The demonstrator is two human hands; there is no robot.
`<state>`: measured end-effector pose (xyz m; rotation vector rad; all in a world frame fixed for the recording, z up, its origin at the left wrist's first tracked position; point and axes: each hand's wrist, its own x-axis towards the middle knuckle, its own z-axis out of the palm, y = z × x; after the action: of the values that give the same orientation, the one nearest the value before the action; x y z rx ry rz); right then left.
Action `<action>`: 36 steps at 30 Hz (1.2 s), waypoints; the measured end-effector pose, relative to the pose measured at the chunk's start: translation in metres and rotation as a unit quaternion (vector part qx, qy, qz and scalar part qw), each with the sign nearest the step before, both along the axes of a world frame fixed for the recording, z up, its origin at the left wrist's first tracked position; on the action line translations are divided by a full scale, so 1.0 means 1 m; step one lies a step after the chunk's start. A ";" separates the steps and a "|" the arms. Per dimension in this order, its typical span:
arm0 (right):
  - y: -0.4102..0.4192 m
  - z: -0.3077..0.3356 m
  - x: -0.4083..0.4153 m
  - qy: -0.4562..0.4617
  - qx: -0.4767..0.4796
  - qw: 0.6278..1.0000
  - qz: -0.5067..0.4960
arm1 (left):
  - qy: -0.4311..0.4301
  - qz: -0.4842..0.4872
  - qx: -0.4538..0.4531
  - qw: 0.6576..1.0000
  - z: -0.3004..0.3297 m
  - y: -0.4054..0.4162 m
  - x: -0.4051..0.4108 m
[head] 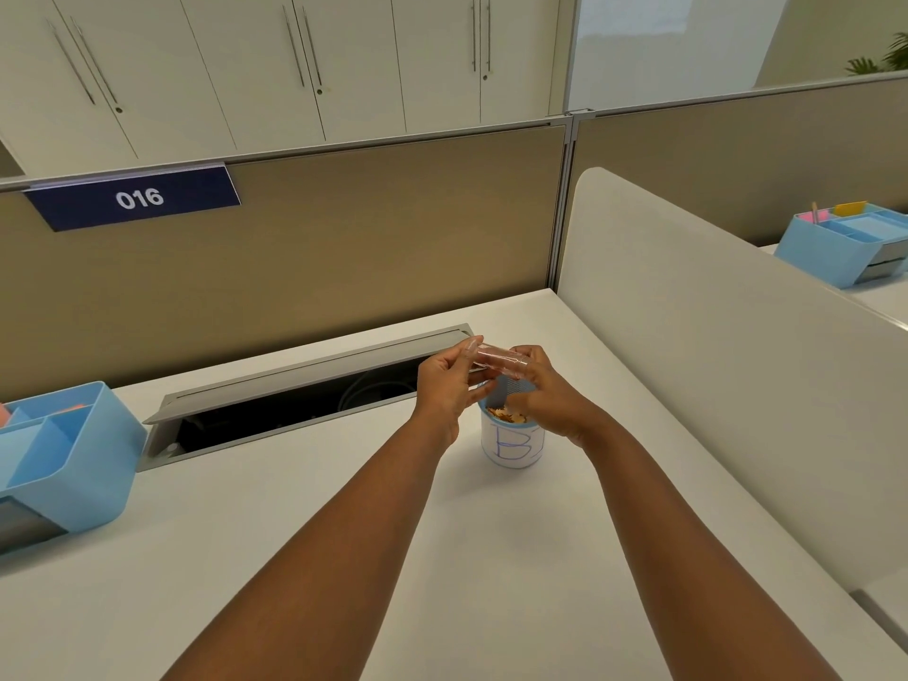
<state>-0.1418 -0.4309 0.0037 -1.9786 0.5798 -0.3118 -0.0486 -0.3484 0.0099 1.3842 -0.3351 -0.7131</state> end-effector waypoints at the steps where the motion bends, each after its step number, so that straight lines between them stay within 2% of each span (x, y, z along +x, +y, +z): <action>1: -0.002 0.000 -0.001 0.001 -0.003 1.000 0.000 | 0.009 0.013 -0.005 1.000 0.000 0.000 0.001; 4: -0.005 -0.001 -0.006 0.004 -0.018 1.000 0.008 | 0.020 0.033 -0.011 0.999 0.000 0.001 0.005; 16: -0.001 -0.006 -0.001 0.026 -0.003 1.000 0.017 | -0.021 -0.013 0.023 0.999 0.003 -0.001 0.001; 26: -0.012 0.000 -0.015 0.022 -0.047 0.999 0.013 | -0.027 0.045 -0.002 0.999 -0.001 0.002 0.010; 30: -0.013 0.000 -0.017 -0.022 -0.069 0.997 -0.035 | -0.095 0.046 0.007 0.994 -0.004 0.001 0.008; 34: -0.011 -0.004 -0.019 -0.071 -0.011 0.988 -0.137 | -0.135 0.076 0.014 0.988 -0.002 -0.002 0.007; 36: -0.011 -0.006 -0.018 -0.060 -0.027 0.985 -0.160 | -0.176 0.093 0.034 0.979 -0.003 -0.002 0.009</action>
<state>-0.1595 -0.4416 -0.0022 -1.8999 0.8180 -0.6460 -0.0396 -0.3500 0.0070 1.5848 -0.4550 -0.3253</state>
